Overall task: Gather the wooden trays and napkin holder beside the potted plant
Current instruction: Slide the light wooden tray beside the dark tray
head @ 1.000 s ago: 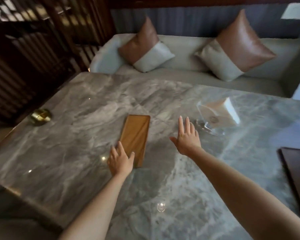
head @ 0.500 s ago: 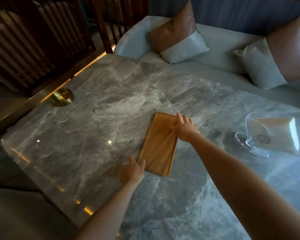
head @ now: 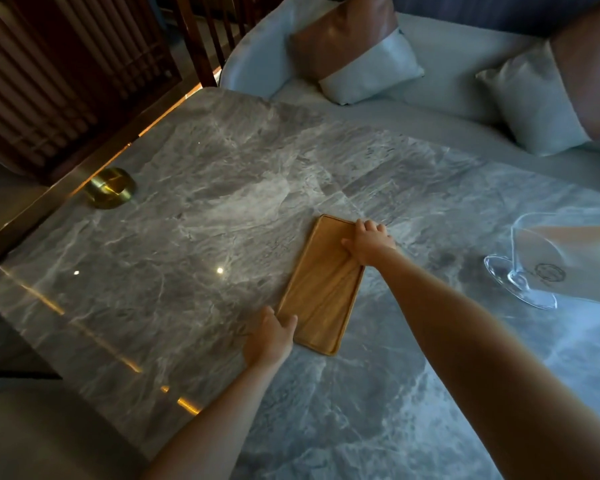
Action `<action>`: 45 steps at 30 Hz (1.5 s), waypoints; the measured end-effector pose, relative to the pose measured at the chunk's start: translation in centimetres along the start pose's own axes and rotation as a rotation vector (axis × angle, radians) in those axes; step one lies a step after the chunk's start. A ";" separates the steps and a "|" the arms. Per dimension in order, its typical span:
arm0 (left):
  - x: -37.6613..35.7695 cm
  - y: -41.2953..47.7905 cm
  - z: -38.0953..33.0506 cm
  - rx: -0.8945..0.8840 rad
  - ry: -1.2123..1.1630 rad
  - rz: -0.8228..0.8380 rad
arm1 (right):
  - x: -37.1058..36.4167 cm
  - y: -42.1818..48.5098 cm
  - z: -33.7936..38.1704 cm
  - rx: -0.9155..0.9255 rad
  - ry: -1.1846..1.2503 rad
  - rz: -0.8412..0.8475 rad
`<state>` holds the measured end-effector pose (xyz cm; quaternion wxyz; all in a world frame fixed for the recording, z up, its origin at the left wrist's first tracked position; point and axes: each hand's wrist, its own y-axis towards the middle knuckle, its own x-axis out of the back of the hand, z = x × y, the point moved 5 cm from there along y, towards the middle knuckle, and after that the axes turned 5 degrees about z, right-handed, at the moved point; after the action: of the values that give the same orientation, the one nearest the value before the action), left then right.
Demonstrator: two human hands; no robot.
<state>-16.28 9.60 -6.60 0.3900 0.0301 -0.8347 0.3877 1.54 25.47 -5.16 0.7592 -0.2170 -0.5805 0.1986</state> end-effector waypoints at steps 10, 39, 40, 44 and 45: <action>1.1 1.3 -0.9 -0.020 0.002 -0.032 | -2.4 -4.9 -4.5 -0.162 0.081 -0.086; -17.7 -10.9 -21.7 -0.704 0.502 0.310 | -11.2 -30.0 -29.5 -0.791 0.890 -0.244; -18.8 -11.7 -22.4 -0.731 0.531 0.320 | -11.7 -30.8 -30.2 -0.811 0.912 -0.244; -23.0 -14.7 -25.0 -0.863 0.693 0.322 | -14.2 -32.8 -32.7 -0.869 1.034 -0.238; -24.0 -15.3 -25.7 -0.893 0.718 0.329 | -14.7 -33.1 -33.2 -0.876 1.084 -0.240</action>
<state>21.93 10.13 -3.09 0.5576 -0.3994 -0.7266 0.0404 31.70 -13.38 -6.03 0.8009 -0.5052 -0.1670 -0.2745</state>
